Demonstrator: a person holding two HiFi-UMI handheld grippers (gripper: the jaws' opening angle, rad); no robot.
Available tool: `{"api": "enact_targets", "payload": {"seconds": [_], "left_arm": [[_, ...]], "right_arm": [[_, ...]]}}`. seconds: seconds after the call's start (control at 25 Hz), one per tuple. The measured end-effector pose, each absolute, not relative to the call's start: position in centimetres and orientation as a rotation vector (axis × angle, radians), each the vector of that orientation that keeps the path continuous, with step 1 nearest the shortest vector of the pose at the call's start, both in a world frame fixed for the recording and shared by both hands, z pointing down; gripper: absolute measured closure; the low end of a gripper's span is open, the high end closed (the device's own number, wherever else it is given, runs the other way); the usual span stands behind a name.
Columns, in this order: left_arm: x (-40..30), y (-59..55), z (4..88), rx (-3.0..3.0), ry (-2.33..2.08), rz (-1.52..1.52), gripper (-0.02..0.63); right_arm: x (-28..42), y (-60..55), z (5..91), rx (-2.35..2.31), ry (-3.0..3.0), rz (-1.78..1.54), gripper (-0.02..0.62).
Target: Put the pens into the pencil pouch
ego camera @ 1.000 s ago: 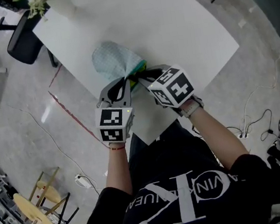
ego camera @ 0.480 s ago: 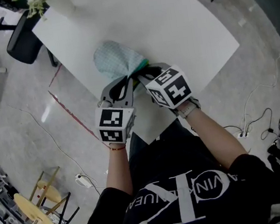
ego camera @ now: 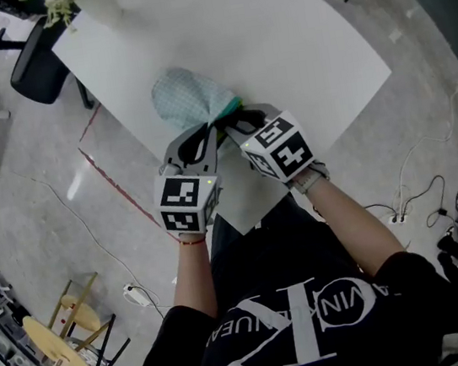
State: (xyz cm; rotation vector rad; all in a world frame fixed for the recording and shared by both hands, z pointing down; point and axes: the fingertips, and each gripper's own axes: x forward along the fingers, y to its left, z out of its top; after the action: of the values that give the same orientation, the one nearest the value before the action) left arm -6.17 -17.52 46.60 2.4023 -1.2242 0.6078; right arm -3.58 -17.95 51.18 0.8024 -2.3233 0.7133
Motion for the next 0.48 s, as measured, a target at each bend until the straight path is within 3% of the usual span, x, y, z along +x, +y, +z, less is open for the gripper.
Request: {"api": "enact_targets", "payload": {"seconds": [0.48], "left_arm": [[-7.4, -17.8, 47.0, 2.396, -1.256, 0.648, 0.588]], "right_arm": [[-2.4, -17.0, 50.3, 0.818, -2.364, 0.726, 0.446]]}}
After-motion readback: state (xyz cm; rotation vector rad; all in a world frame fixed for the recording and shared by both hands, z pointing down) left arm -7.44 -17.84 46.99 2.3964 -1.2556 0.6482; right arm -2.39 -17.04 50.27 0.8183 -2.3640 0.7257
